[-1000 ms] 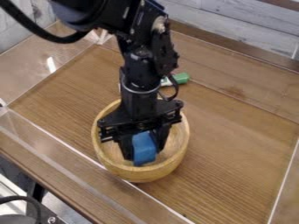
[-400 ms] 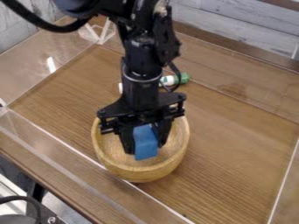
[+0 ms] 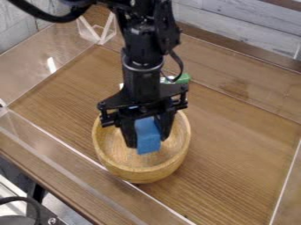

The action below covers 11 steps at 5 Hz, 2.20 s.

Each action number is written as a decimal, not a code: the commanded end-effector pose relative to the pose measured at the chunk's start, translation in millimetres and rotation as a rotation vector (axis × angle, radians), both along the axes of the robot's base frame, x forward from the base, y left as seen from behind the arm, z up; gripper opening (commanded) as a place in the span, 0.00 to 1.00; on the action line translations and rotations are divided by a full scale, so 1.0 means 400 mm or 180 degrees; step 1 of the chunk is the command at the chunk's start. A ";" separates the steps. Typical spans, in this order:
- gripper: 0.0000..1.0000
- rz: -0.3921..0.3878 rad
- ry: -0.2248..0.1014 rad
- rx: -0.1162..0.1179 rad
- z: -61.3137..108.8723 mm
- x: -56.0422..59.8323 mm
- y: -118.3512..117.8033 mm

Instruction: Remove the blue block from inside the brown bowl and put it on the table

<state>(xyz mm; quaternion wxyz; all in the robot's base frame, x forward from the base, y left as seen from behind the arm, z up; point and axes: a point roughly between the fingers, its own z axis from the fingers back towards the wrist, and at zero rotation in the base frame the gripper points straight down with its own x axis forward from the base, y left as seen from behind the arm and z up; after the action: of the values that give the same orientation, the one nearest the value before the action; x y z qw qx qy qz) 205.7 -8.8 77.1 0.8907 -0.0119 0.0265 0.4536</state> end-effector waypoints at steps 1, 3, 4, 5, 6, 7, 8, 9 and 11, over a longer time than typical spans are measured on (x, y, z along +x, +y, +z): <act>0.00 0.0059 -0.0208 -0.0043 0.048 0.026 0.010; 0.00 0.0207 -0.0226 -0.0139 0.071 0.029 0.031; 0.00 0.0285 -0.0234 -0.0165 0.076 0.032 0.042; 0.00 0.0367 -0.0234 -0.0189 0.079 0.034 0.056; 0.00 0.0442 -0.0232 -0.0203 0.080 0.037 0.075; 0.00 0.0483 -0.0226 -0.0211 0.084 0.038 0.090; 0.00 0.0512 -0.0213 -0.0212 0.088 0.038 0.103; 0.00 0.0542 -0.0201 -0.0214 0.096 0.038 0.115; 0.00 0.0641 -0.0227 -0.0221 0.116 0.049 0.159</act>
<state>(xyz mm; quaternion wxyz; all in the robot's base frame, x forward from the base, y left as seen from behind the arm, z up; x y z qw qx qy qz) 217.4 50.9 111.6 0.8407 -0.0552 0.0332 0.5376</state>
